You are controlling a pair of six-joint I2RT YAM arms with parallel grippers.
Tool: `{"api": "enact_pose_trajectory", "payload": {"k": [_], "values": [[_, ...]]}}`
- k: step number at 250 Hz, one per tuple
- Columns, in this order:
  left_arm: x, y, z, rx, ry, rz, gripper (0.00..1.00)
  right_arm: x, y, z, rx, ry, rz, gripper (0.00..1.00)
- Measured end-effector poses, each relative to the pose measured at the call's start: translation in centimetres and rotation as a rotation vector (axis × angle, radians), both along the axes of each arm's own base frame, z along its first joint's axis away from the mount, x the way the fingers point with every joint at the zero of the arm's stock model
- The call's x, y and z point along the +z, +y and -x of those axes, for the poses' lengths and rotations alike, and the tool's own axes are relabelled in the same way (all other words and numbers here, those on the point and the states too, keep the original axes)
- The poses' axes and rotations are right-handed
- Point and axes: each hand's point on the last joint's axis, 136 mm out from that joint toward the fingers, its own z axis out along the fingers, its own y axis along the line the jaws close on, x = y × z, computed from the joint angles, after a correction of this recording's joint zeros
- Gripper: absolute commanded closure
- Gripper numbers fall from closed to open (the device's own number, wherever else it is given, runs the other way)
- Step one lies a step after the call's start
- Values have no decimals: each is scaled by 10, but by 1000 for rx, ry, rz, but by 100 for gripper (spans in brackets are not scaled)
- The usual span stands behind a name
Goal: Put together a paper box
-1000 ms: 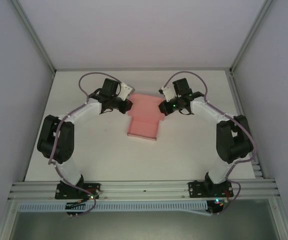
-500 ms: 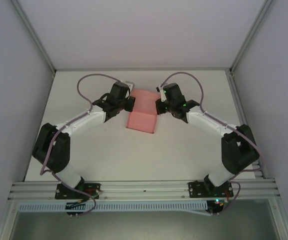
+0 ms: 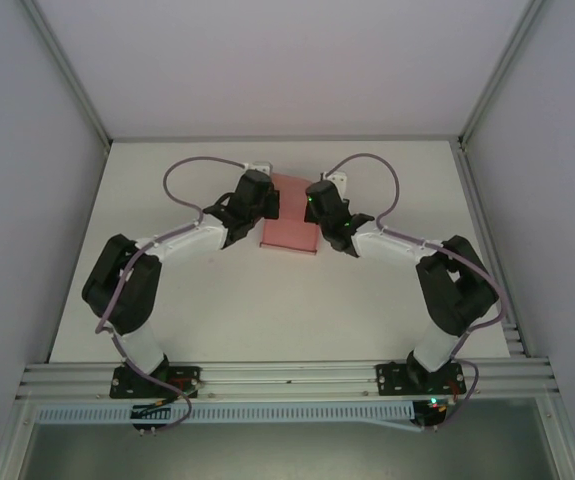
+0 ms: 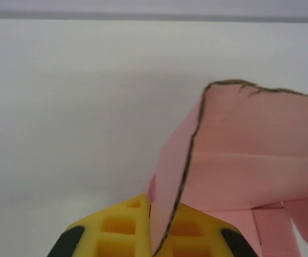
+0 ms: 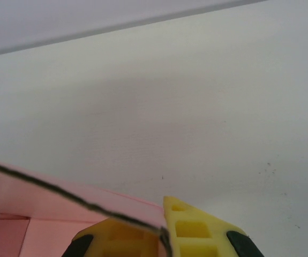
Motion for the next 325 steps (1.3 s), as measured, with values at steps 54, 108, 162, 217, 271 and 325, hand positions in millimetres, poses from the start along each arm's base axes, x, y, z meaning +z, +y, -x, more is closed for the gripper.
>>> {"api": "enact_pose_trajectory", "payload": {"k": [54, 108, 162, 217, 271, 325], "values": [[-20, 3, 7, -3, -49, 53, 100, -11, 3, 6, 36, -86, -7, 97], [-23, 5, 25, -26, -103, 99, 100, -13, 8, 26, 80, -191, 28, 95], [-31, 4, 56, -64, -173, 108, 100, -16, 2, 44, 98, -261, 32, 95], [-34, 6, 69, -77, -214, 154, 100, -19, 3, 56, 114, -299, 26, 94], [-31, 3, 72, -59, -194, 186, 100, -19, 2, 62, 91, -312, 38, 94], [-25, -1, 69, -34, -167, 162, 100, -18, 0, 62, 43, -303, 31, 95]]}}
